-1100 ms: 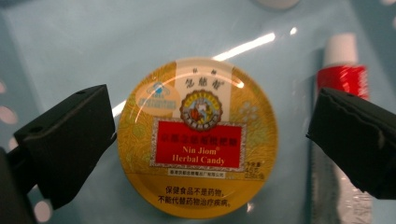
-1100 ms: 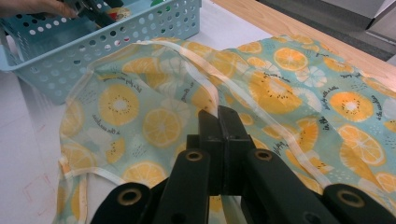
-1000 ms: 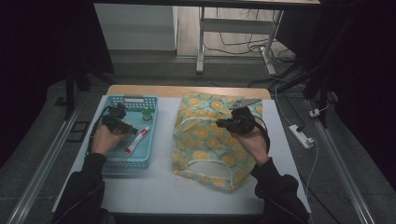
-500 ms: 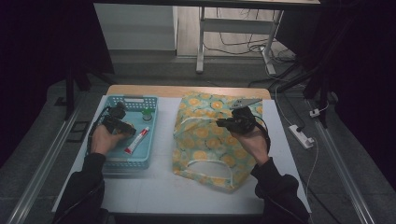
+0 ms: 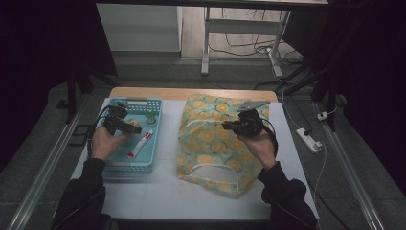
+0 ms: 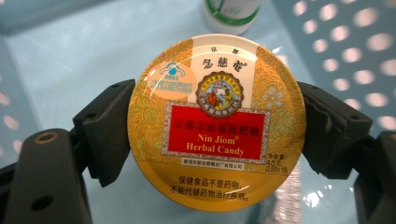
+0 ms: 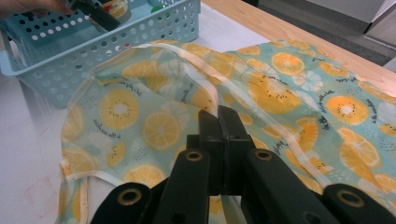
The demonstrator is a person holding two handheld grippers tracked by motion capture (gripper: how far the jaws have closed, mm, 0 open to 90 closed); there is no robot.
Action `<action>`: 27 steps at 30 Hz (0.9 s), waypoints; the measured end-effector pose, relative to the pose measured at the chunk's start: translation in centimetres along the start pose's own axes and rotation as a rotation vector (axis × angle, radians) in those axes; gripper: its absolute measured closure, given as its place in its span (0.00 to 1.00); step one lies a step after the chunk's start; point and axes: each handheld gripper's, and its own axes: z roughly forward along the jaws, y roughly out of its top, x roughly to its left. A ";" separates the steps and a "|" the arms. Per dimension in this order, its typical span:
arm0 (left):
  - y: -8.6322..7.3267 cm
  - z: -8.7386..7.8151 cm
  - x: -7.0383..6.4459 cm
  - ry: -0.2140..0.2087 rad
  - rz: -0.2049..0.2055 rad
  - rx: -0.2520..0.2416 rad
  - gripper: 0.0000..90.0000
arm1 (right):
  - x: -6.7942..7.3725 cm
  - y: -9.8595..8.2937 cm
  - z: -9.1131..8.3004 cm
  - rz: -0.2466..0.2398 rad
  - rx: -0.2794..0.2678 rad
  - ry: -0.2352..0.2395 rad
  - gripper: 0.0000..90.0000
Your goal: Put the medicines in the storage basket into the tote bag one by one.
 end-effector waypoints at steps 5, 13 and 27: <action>0.1 -1.2 -0.9 -0.018 0.033 -0.042 0.22 | 0.0 0.0 0.0 -0.001 -0.006 0.002 1.00; -0.1 -2.6 -2.5 -0.060 0.088 -0.097 0.22 | 0.0 0.0 -0.1 -0.001 -0.009 0.003 1.00; -1.2 -4.6 -5.9 -0.126 0.199 -0.144 0.22 | 0.0 0.0 -0.2 -0.002 -0.017 -0.003 1.00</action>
